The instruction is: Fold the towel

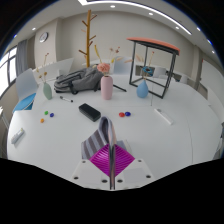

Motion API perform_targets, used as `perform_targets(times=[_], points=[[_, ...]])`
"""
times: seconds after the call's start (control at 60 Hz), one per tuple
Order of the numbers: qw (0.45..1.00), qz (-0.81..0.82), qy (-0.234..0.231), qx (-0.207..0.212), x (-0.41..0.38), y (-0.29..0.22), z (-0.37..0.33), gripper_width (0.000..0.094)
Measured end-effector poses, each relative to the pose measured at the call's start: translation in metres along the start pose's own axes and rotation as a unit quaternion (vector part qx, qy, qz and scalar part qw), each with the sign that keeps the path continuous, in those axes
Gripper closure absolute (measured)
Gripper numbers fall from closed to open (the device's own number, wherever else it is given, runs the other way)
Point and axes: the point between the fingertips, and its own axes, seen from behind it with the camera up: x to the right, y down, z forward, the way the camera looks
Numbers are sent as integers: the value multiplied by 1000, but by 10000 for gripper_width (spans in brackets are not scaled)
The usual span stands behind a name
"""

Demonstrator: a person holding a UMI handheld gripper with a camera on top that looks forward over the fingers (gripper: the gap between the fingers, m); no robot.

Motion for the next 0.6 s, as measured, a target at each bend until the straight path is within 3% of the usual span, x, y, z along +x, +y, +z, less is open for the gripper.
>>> perform_targets(times=[0.1, 0.133, 0.15, 0.167, 0.2, 0.217, 0.267, 0.317, 0.6], points=[[1000, -2, 7, -11, 29, 20, 25, 904], [1000, -5, 5, -21, 33, 30, 34, 842], [1000, -6, 6, -29, 36, 35, 38, 749], [999, -5, 10, -36, 41, 40, 42, 591], [999, -5, 27, -42, 51, 45, 44, 130], [999, -9, 32, -40, 53, 47, 42, 88], [998, -20, 50, -33, 61, 43, 33, 158], [999, -22, 46, -18, 57, 33, 14, 72], [1000, -20, 6, 6, 1, 4, -173, 83]])
